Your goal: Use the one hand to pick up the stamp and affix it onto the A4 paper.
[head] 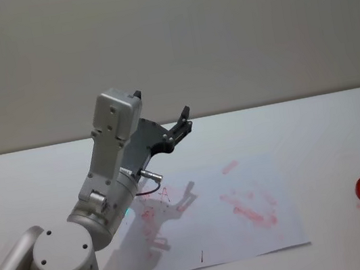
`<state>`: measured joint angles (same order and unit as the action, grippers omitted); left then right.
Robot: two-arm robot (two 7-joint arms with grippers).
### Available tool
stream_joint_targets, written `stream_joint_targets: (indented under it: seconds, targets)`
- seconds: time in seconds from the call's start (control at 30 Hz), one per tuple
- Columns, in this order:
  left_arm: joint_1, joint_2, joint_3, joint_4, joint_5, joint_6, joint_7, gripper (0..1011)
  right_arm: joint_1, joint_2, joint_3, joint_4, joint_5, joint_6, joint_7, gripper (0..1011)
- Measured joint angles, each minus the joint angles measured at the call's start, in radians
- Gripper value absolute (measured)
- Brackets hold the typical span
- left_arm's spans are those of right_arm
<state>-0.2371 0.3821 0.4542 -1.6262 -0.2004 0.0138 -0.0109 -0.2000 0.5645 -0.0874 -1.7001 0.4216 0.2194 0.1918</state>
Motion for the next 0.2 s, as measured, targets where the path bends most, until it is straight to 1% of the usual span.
stream_joint_targets:
  seconds: [0.03,0.1,0.17,0.2]
  targets:
    - [0.0,0.0,0.0,0.0,0.0,0.0,0.0,1001,0.0,0.0,0.0,0.0,0.0,0.0,0.0,918]
    - [0.0,0.0,0.0,0.0,0.0,0.0,0.0,1001,0.0,0.0,0.0,0.0,0.0,0.0,0.0,948]
    - [0.0,0.0,0.0,0.0,0.0,0.0,0.0,1001,0.0,0.0,0.0,0.0,0.0,0.0,0.0,1000]
    - [0.0,0.0,0.0,0.0,0.0,0.0,0.0,1001,0.0,0.0,0.0,0.0,0.0,0.0,0.0,1001]
